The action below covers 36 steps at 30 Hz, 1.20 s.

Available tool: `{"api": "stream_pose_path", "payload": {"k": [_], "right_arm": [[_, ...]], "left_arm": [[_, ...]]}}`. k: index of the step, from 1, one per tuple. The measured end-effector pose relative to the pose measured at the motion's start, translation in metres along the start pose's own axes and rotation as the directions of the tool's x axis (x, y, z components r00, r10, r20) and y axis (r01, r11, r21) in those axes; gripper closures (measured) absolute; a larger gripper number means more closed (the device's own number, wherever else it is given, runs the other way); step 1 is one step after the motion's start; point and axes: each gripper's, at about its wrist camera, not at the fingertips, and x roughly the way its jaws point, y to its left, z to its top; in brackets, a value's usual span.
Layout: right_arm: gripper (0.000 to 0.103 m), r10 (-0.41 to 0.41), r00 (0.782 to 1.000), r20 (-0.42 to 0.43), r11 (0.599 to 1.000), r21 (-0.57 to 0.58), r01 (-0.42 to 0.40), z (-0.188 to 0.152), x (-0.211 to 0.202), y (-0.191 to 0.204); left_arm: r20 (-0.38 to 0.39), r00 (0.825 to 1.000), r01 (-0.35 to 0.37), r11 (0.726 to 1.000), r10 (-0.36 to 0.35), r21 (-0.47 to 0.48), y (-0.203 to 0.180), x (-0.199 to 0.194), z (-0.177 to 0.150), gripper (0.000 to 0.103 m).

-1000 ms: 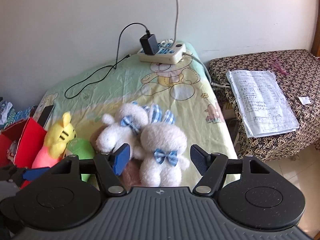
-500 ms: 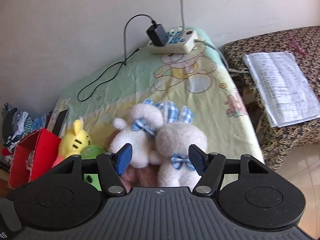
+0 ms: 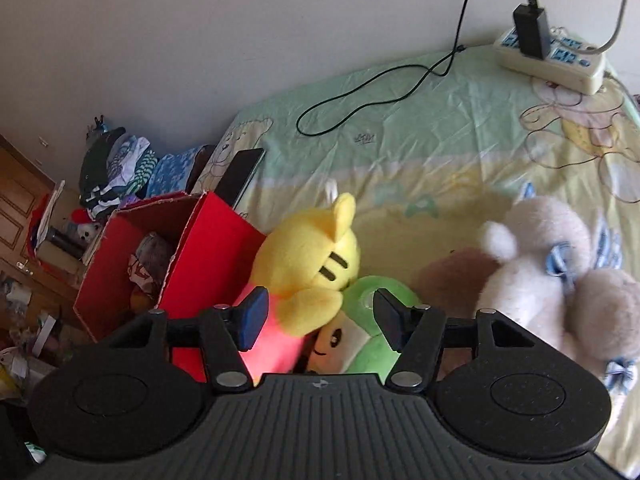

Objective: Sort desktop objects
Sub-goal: 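Close the right gripper on the yellow tiger plush's head, then lift the tiger plush with the right gripper and carry it to the red box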

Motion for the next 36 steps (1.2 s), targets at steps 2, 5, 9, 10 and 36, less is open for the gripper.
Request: {"api": "stream_pose_path", "payload": {"k": [2,5,9,10,36], "right_arm": [[0.041,0.003,1.0,-0.027,1.0,0.009,-0.003,0.001,0.013,0.005],[0.041,-0.039,0.999,-0.013,0.999,0.01,0.039,0.001,0.025,0.009],[0.04,-0.077,0.997,0.005,0.997,0.015,0.077,0.01,0.04,0.007],[0.04,-0.078,0.997,-0.005,0.997,0.014,0.078,0.012,0.045,0.007],[0.072,0.163,0.983,0.089,0.982,0.086,-0.171,-0.015,-0.015,0.016]], "left_arm": [[0.005,1.0,0.005,1.0,-0.005,0.007,0.001,0.005,0.002,0.007],[0.015,0.999,0.029,0.999,-0.029,0.017,0.002,0.008,0.004,0.009],[0.031,0.998,0.052,0.998,-0.052,0.018,0.008,0.011,0.01,0.01],[0.029,0.998,0.057,0.998,-0.057,0.016,0.01,0.014,0.012,0.012],[0.091,0.992,0.089,0.996,-0.087,-0.018,0.027,-0.014,-0.006,0.041]]}}
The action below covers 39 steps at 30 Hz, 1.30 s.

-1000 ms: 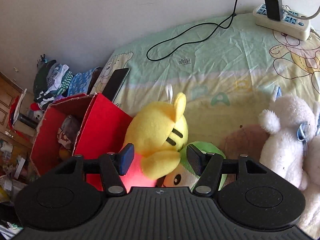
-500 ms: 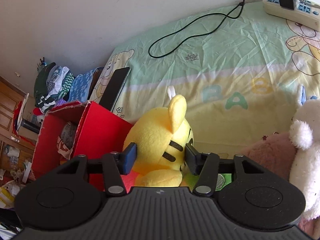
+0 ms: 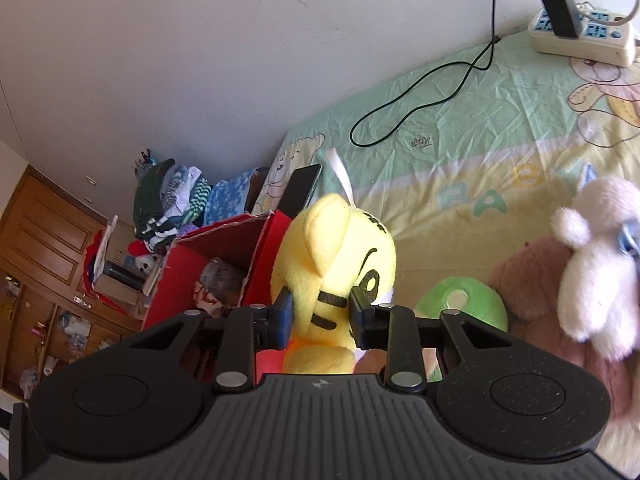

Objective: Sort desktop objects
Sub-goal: 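Lift the tiger plush with the right gripper and carry it to the red box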

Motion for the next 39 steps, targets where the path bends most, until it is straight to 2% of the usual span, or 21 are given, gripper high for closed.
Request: {"api": "stream_pose_path", "payload": {"k": [2,8,12,16,20,24,28,31,39], "right_arm": [[0.073,0.022,1.0,0.021,1.0,0.002,-0.022,-0.007,-0.014,0.004],[0.073,0.018,0.995,0.103,0.996,-0.086,-0.009,-0.022,-0.047,0.031],[0.073,0.056,0.985,0.161,0.988,-0.149,-0.032,-0.02,-0.06,0.054],[0.073,0.108,0.978,0.18,0.98,-0.186,-0.074,-0.015,-0.054,0.079],[0.073,0.141,0.974,0.175,0.971,-0.218,-0.101,-0.007,-0.031,0.108],[0.073,0.152,0.977,0.153,0.966,-0.234,-0.113,-0.002,0.007,0.142],[0.073,0.138,0.982,0.131,0.965,-0.239,-0.103,-0.002,0.053,0.178],[0.073,0.114,0.988,0.102,0.97,-0.228,-0.089,-0.002,0.091,0.197],[0.073,-0.003,1.0,0.015,0.978,-0.208,0.006,-0.005,0.162,0.227]], "left_arm": [[0.021,1.0,0.004,1.0,-0.004,-0.009,0.004,-0.009,-0.004,0.041],[0.09,0.996,0.012,1.0,-0.01,-0.024,-0.004,-0.038,-0.012,0.042],[0.167,0.986,-0.011,0.999,0.016,-0.031,0.002,-0.065,-0.009,0.042],[0.232,0.972,-0.035,0.998,0.048,-0.06,0.025,-0.087,-0.006,0.043],[0.275,0.958,-0.067,0.995,0.086,-0.077,0.059,-0.097,-0.004,0.042],[0.281,0.955,-0.071,0.992,0.097,-0.1,0.106,-0.095,-0.005,0.042],[0.265,0.959,-0.073,0.991,0.1,-0.11,0.161,-0.087,-0.007,0.042],[0.232,0.968,-0.069,0.991,0.095,-0.118,0.199,-0.073,-0.011,0.042],[0.143,0.99,0.002,0.99,0.018,-0.142,0.269,-0.04,-0.021,0.042]]}}
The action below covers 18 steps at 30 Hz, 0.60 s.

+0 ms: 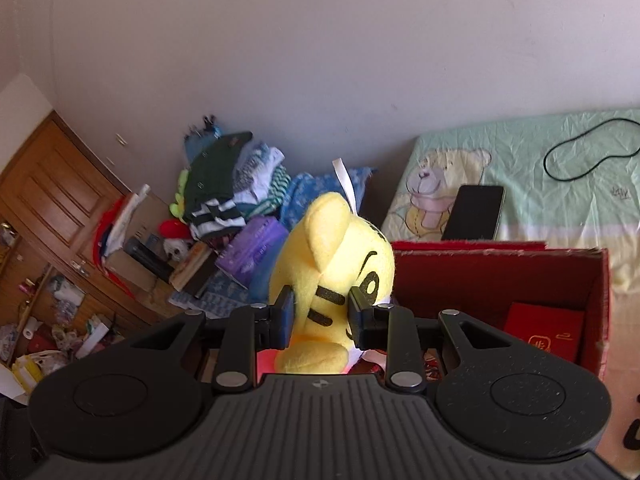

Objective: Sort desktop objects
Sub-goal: 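Lift the tiger plush with the right gripper and carry it to the red box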

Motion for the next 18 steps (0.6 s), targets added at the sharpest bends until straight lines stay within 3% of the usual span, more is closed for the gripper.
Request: {"api": "stream_pose_path", "payload": {"k": [6,10,18], "right_arm": [[0.072,-0.111,0.987,-0.113,0.993,0.022,0.115,0.005,0.045,0.01],[0.069,-0.147,0.979,-0.141,0.987,0.038,0.153,0.006,0.067,0.016],[0.044,-0.062,0.992,-0.113,0.993,0.089,0.072,0.01,0.078,0.025]], "left_arm": [[-0.067,0.996,0.053,0.998,-0.055,-0.039,0.032,0.023,-0.003,0.042],[-0.078,0.995,0.059,0.997,-0.064,-0.056,0.046,0.029,-0.002,0.038],[-0.071,0.994,0.071,0.991,-0.079,-0.113,0.071,0.031,0.004,0.028]]}}
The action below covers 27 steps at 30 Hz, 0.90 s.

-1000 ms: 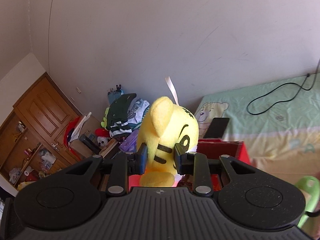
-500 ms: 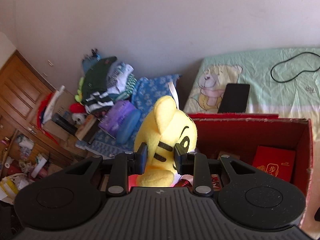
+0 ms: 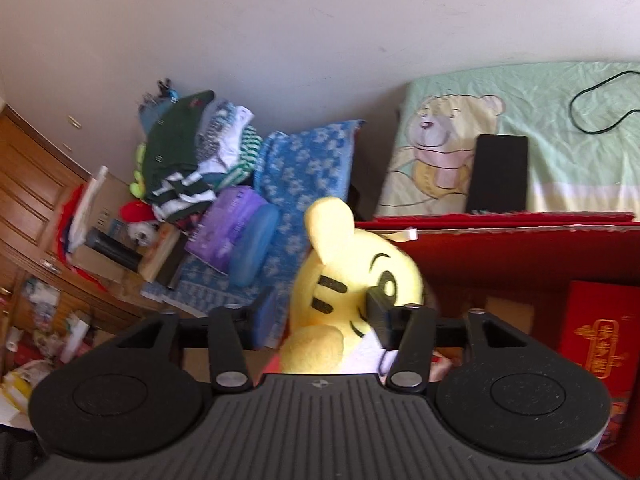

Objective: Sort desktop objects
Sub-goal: 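Lift the tiger plush with the right gripper and carry it to the red box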

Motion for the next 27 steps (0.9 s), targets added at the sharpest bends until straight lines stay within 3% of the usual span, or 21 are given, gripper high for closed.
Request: {"api": "stream_pose_path", "payload": {"k": [10,16,22,27], "right_arm": [[0.044,0.047,0.992,0.116,0.995,0.079,-0.056,-0.019,-0.033,-0.025],[0.052,0.065,0.989,0.131,0.987,0.136,-0.083,-0.032,-0.04,-0.037],[0.058,0.068,0.985,0.158,0.985,0.144,-0.091,-0.04,-0.048,-0.041],[0.058,0.077,0.975,0.208,0.983,0.146,-0.108,-0.045,-0.064,-0.048]], "left_arm": [[0.006,1.0,0.0,0.999,0.0,0.036,-0.004,0.001,-0.002,0.022],[0.048,0.999,-0.004,0.999,0.001,0.048,-0.004,-0.018,-0.002,0.015],[0.114,0.993,-0.012,0.997,0.003,0.079,-0.013,-0.041,0.0,0.017],[0.109,0.994,-0.007,0.995,-0.004,0.102,-0.026,-0.04,0.003,0.021]]}}
